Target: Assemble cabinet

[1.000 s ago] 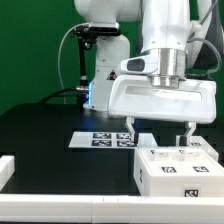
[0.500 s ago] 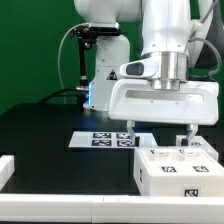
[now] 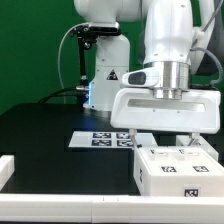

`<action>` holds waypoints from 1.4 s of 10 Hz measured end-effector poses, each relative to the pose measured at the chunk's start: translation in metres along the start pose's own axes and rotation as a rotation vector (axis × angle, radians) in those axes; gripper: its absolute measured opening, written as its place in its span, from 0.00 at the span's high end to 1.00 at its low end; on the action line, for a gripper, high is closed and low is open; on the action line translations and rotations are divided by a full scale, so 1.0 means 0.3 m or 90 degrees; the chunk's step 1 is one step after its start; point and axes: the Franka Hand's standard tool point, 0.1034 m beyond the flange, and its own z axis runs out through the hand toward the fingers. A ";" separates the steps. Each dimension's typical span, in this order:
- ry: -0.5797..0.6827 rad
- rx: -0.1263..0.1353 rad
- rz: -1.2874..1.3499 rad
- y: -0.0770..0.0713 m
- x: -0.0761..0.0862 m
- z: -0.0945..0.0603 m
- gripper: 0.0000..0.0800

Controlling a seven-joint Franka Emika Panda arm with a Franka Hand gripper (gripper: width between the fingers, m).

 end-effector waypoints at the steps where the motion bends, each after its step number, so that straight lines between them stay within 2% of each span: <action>1: 0.001 -0.001 0.004 0.010 0.005 0.003 0.00; 4: -0.004 -0.006 0.001 0.009 -0.003 0.037 0.00; 7: -0.006 -0.007 0.002 0.008 -0.006 0.043 0.02; 9: -0.006 -0.007 0.002 0.008 -0.006 0.043 0.46; 10: -0.006 -0.007 0.002 0.008 -0.006 0.043 0.63; 11: -0.006 -0.007 0.001 0.007 -0.006 0.043 0.63; 12: -0.006 -0.007 0.002 0.009 -0.006 0.044 0.73; 14: -0.016 -0.005 0.005 0.011 -0.008 0.039 0.73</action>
Offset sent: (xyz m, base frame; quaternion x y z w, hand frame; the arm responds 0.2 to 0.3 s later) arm 0.0076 0.0053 -0.0139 -0.0024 0.0159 0.0066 0.9998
